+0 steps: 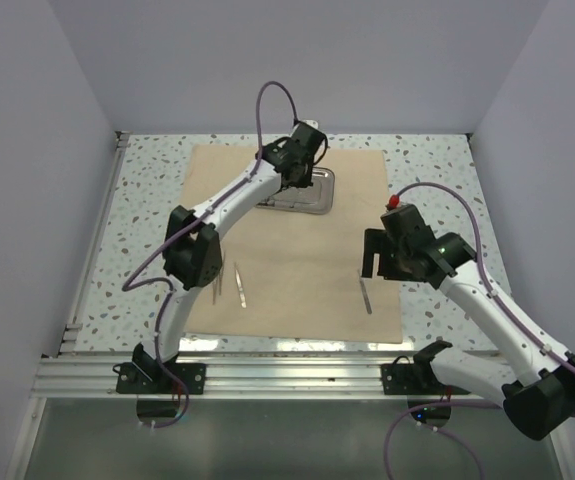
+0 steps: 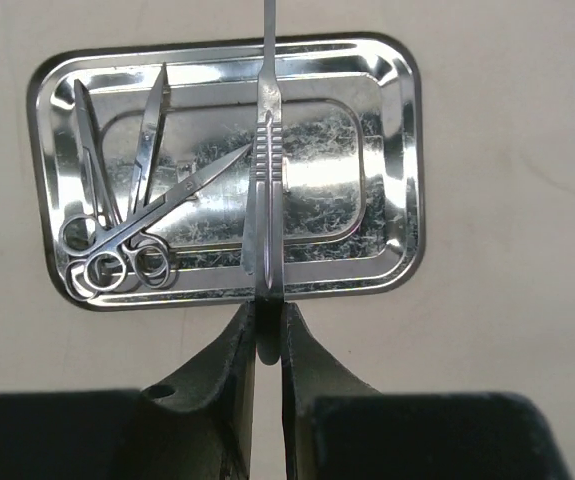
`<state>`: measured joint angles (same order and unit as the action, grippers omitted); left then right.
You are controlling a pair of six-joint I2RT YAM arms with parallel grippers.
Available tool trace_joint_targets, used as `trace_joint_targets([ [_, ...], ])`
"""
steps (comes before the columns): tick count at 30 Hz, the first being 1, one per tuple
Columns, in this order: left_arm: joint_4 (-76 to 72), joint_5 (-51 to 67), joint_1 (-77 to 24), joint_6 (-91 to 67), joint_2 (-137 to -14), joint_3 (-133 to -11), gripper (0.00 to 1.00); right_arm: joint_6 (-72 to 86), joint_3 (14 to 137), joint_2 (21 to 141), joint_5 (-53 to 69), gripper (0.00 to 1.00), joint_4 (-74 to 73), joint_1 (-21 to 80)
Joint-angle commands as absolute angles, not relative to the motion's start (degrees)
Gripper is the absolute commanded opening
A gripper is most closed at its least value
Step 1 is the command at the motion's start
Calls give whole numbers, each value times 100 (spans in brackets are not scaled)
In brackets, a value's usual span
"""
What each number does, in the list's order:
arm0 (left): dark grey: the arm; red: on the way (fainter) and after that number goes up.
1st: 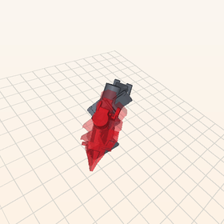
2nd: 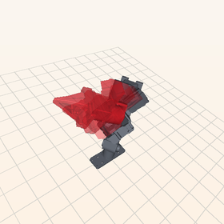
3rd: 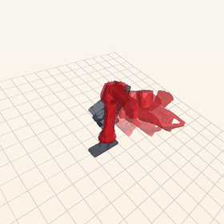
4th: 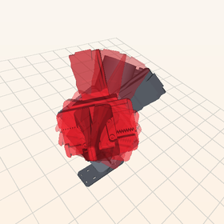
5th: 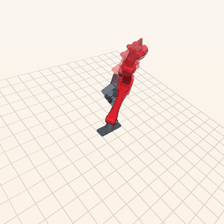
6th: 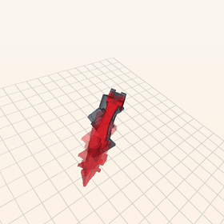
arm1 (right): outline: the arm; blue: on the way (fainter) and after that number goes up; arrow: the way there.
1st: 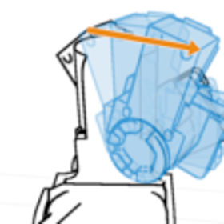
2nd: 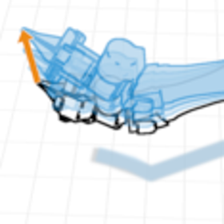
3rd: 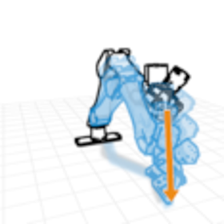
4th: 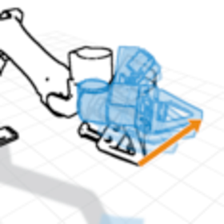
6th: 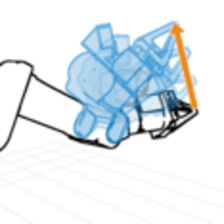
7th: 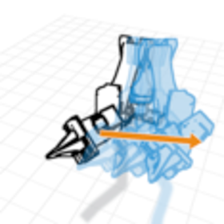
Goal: Open and lay out the surgical kit
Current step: Pick up the medical item from the container, then place the medical item in the surgical kit.
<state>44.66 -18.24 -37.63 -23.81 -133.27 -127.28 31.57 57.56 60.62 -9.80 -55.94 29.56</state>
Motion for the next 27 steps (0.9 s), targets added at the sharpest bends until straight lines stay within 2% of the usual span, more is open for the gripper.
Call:
trace_joint_targets([
  [1, 4518, -1785, -3919, -2891, -12377, -12194, 0, 3269, 6011, 5968, -1283, 82, -5678, 2962],
  [7, 4482, -1741, -4648, -3831, -11576, -10778, 0, 3296, 6231, 5889, -1783, 83, -5836, 2971],
  [13, 4632, -1223, -5343, -4728, -11303, -10179, 0, 3419, 6627, 5748, -2407, 83, -6073, 2971],
  [21, 4518, -326, -5906, -5291, -11408, -10037, 0, 3340, 6777, 5669, -2847, 84, -6038, 2971],
  [27, 4773, 200, -6047, -5317, -11742, -10608, 0, 3366, 6610, 5660, -2900, 84, -6029, 2971],
])
